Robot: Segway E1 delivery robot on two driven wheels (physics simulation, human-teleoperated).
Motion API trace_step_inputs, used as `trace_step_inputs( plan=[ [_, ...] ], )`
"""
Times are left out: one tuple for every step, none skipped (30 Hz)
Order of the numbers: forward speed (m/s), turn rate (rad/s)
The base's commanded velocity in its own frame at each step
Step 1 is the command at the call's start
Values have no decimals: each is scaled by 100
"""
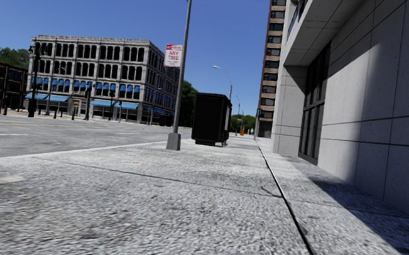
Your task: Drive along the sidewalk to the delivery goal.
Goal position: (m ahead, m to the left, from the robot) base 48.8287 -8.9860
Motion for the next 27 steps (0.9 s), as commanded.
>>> trace_step_inputs(
  plan=[
    [200, -39],
    [200, -40],
    [200, -40],
    [200, -40],
    [200, -40],
    [200, -40],
    [200, -40],
    [200, -40],
    [200, -40],
    [200, -40],
    [200, -40],
    [200, -40],
    [200, -40],
    [200, -40],
    [200, -40],
    [200, -40],
    [200, -40],
    [200, -40],
    [200, -40],
    [200, -2],
    [200, 0],
    [200, 0],
    [200, 0],
    [200, 0],
    [200, 0],
    [200, 0],
    [200, 0]
  ],
)
